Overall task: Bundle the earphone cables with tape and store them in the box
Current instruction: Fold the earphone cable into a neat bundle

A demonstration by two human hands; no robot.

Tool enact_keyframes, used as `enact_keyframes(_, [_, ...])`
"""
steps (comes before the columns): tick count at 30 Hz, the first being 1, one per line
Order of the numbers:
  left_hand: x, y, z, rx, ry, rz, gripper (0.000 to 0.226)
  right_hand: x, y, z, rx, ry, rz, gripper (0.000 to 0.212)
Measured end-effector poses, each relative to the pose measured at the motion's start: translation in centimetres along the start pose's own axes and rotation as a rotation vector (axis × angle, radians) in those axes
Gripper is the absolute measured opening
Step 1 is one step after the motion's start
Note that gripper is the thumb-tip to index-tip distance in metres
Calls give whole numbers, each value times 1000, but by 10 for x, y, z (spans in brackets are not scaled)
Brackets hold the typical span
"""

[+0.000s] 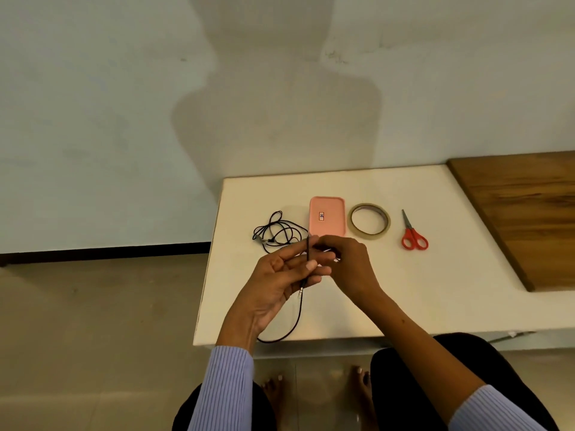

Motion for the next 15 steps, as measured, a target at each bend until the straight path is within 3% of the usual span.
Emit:
enact_keyframes(4, [0, 8, -1, -2, -81, 39, 58, -10, 4, 15, 94, -151, 99, 18])
enact_keyframes(8, [-2, 14, -5, -32, -91, 71, 79, -7, 5, 29, 221, -162, 77, 19])
enact_keyframes(15, [4, 17, -23, -183, -52, 41, 87, -10, 4, 34, 287, -364, -42, 20])
Point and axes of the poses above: each hand's wrist, its own y-axis towards the middle knuckle, its own z-axis out of the palm, x = y × z, the point moved 8 cm from there along y, towards the middle knuckle, and after that the axes turned 8 degrees about x, right-handed, at the moved point
